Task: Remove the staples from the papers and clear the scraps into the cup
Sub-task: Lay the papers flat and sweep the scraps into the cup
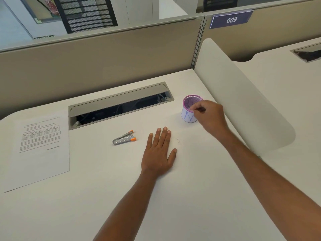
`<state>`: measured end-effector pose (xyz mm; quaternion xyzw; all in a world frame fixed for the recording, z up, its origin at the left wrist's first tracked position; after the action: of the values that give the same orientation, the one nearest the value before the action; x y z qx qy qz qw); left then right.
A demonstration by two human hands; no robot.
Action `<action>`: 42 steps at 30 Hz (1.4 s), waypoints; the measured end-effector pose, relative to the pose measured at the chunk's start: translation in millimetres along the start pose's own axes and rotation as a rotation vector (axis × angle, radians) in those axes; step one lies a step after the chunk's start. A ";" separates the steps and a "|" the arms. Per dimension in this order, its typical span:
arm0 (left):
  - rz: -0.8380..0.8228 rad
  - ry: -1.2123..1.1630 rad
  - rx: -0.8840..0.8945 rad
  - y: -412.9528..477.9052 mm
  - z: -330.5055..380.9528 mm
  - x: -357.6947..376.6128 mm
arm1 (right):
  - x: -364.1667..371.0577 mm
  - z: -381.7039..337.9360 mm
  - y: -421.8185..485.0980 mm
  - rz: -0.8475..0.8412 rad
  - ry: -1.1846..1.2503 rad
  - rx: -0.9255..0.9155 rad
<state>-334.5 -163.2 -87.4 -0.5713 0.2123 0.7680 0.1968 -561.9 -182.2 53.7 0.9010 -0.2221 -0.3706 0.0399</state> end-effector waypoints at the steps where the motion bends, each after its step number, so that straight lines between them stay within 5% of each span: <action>1: -0.005 0.002 -0.001 0.0 -0.2 0.1 | -6.6 -0.1 8.3 0.021 -0.010 -0.007; 10: -0.004 -0.075 -0.011 0.6 -2.3 -2.7 | -9.3 5.4 34.4 0.049 -0.085 -0.055; 20: 0.173 -0.392 -0.231 27.7 -14.5 -14.6 | -14.9 -3.0 -17.0 0.288 0.061 -0.066; 33: 0.167 -0.515 -0.304 41.8 -1.1 -14.7 | 53.9 59.8 -105.8 0.008 0.124 0.187; 42: 0.175 -0.722 -0.462 45.5 -15.5 -19.4 | 76.3 38.8 -97.3 -0.267 -0.256 -0.069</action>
<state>-341.7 -210.8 -68.1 -0.2750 0.0000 0.9596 0.0597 -504.6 -124.0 -46.9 0.8660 -0.0909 -0.4916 -0.0075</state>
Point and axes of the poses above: each hand's wrist, its own y-axis towards the middle knuckle, its own x-axis out of the palm, z = x × y, the point moved 8 cm from there along y, towards the middle knuckle, and after that the axes turned 5 degrees about -x, right-handed, at the moved point
